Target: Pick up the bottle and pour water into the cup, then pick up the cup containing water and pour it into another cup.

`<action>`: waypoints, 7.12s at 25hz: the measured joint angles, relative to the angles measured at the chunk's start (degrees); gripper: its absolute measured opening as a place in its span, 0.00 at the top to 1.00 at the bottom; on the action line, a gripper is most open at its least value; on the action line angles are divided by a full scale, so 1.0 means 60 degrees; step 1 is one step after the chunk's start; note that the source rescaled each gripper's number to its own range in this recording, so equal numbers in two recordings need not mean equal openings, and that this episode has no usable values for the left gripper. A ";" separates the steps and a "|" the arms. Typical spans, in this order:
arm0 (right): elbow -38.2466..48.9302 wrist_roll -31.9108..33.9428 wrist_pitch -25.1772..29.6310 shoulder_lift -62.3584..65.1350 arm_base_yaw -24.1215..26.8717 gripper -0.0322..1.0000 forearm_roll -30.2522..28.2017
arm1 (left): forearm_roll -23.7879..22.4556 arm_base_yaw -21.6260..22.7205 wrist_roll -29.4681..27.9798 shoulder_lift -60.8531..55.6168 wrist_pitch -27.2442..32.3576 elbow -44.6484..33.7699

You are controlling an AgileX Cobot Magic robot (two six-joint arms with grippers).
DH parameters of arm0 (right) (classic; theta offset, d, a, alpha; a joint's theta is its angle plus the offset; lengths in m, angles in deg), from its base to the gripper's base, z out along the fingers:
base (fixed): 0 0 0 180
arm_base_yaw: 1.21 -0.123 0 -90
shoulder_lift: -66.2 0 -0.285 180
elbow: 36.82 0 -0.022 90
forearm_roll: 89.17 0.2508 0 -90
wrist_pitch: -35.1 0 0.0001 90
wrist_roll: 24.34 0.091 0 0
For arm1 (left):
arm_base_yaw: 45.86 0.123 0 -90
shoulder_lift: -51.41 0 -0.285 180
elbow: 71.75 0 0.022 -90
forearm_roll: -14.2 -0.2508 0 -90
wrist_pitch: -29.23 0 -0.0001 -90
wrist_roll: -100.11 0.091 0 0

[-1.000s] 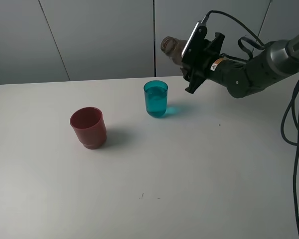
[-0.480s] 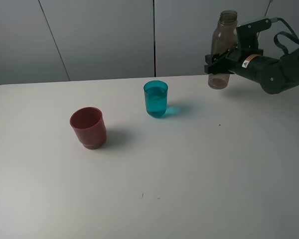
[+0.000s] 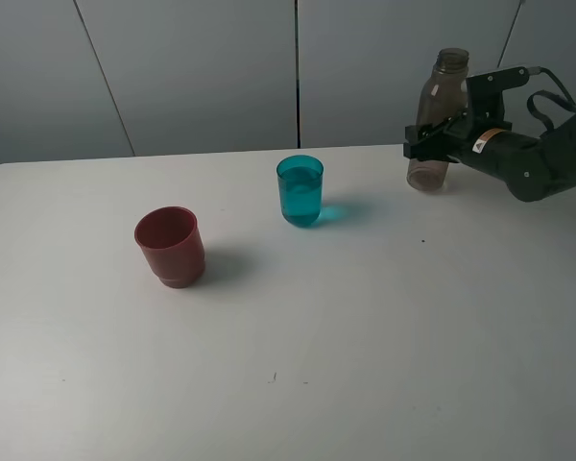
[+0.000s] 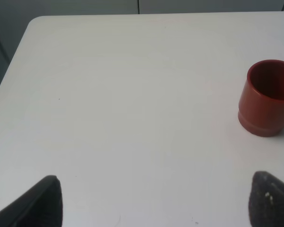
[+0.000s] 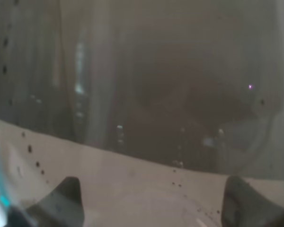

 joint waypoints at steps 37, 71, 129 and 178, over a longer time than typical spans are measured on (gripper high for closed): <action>0.3945 0.0982 0.2168 0.3072 -0.0072 0.00 -0.3645 | 0.0000 0.0000 0.0000 0.0000 0.0000 0.0000; 0.0808 0.0509 0.0064 -0.0524 -0.3469 0.00 -0.1171 | 0.0000 0.0000 0.0000 0.0000 0.0000 0.0000; -0.0748 0.0412 -0.0682 -0.1665 -0.3833 0.92 -0.0932 | 0.0000 0.0000 -0.0019 0.0000 0.0000 0.0000; -0.4524 0.1440 0.2368 -0.1391 -0.5611 0.92 -0.2590 | 0.0000 0.0000 0.0021 0.0000 0.0000 0.0000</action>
